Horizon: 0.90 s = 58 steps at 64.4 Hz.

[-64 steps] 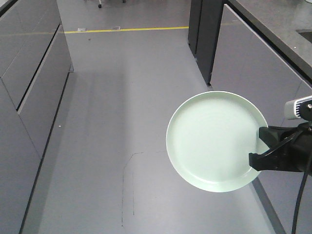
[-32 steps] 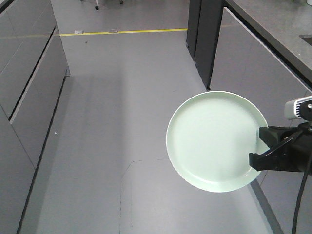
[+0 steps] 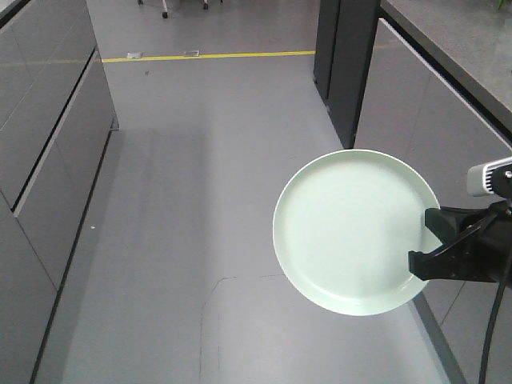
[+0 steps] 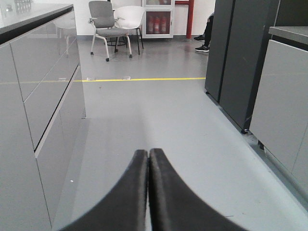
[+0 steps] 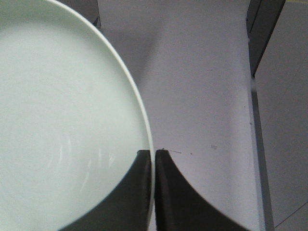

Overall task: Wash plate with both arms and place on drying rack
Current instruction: 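Drive the base down the aisle holding the plate in the right gripper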

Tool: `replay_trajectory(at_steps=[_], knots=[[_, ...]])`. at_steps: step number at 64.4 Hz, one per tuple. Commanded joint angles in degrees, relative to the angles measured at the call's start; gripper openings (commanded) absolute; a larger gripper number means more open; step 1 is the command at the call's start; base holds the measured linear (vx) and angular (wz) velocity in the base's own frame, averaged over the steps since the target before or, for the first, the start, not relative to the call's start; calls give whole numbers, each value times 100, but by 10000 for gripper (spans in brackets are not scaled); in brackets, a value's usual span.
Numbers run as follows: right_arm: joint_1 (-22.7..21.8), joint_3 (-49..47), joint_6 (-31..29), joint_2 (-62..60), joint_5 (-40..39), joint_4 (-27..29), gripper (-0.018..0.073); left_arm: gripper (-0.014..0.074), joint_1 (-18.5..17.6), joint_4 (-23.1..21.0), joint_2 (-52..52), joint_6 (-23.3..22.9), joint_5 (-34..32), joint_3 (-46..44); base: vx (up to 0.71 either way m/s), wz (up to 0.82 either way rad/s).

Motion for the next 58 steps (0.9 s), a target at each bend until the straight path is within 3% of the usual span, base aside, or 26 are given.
replay_trajectory(at_steps=[1, 58], knots=[[-15, -151, -41, -85, -425, 17, -5, 4, -49, -7, -92, 3, -381, 85, 14, 5], [-15, -151, -41, -85, -425, 17, -5, 4, -49, -7, -92, 3, -381, 85, 14, 4]])
